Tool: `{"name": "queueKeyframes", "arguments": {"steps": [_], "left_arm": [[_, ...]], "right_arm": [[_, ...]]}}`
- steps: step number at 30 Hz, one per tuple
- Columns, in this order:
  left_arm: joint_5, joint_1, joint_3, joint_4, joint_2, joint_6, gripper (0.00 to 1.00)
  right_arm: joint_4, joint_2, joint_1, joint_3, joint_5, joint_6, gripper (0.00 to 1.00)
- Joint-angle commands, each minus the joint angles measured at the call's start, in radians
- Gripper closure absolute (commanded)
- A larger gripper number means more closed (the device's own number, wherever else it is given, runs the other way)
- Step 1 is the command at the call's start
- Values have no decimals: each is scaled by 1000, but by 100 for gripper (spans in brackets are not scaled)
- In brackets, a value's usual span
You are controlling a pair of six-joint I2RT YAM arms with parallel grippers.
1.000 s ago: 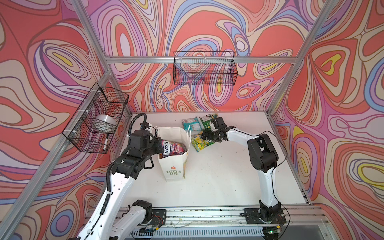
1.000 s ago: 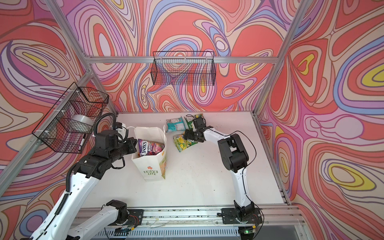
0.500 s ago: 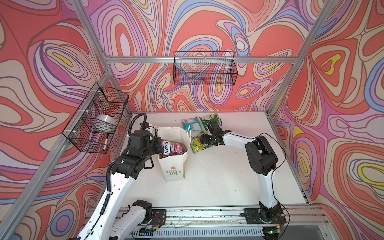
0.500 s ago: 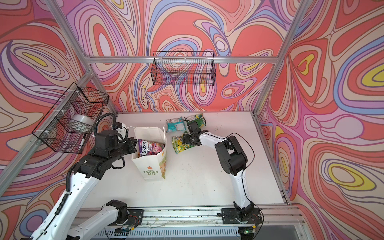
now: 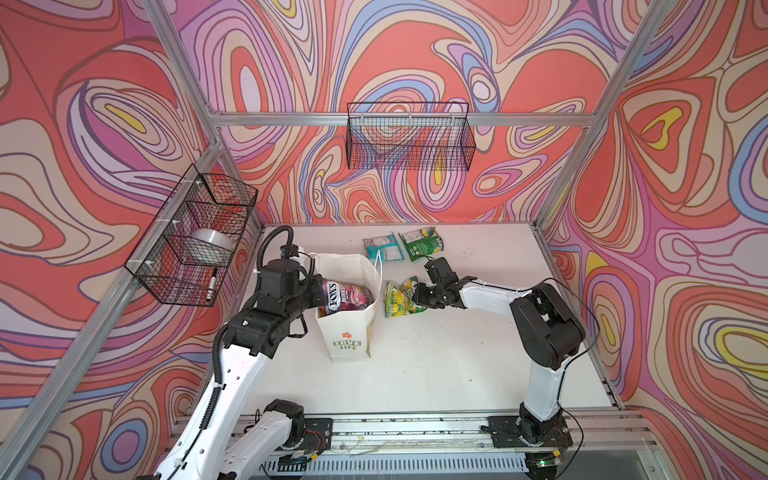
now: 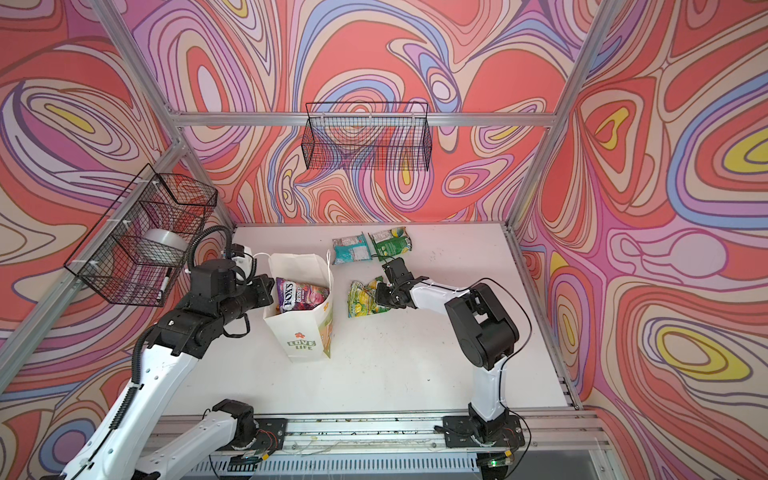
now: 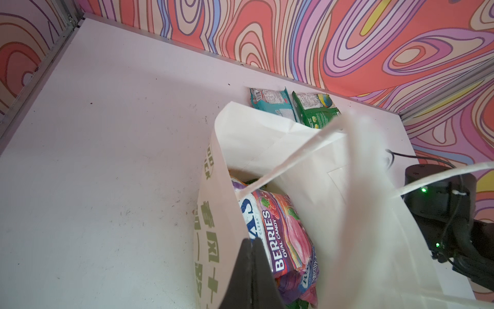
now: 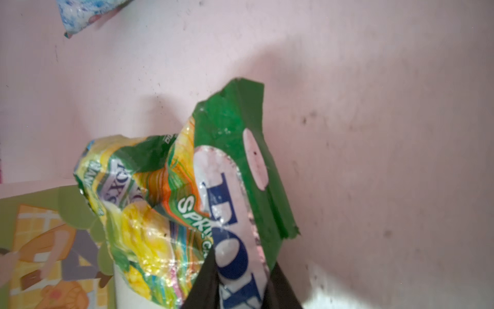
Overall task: Place the snacks into the paper bag
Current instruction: Pick up the snack from the top-center of the table.
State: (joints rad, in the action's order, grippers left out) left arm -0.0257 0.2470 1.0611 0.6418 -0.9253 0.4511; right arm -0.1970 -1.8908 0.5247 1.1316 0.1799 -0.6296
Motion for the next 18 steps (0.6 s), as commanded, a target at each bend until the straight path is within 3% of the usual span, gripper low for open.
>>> {"name": "queueKeyframes", "arguments": {"steps": [1, 18], "left_arm": [[-3, -6, 17, -10, 9, -8, 100], [-16, -5, 18, -13, 10, -7, 100]], "right_arm": [[5, 75, 5, -81, -4, -35, 83], [22, 489, 5, -310, -77, -146, 99]]}}
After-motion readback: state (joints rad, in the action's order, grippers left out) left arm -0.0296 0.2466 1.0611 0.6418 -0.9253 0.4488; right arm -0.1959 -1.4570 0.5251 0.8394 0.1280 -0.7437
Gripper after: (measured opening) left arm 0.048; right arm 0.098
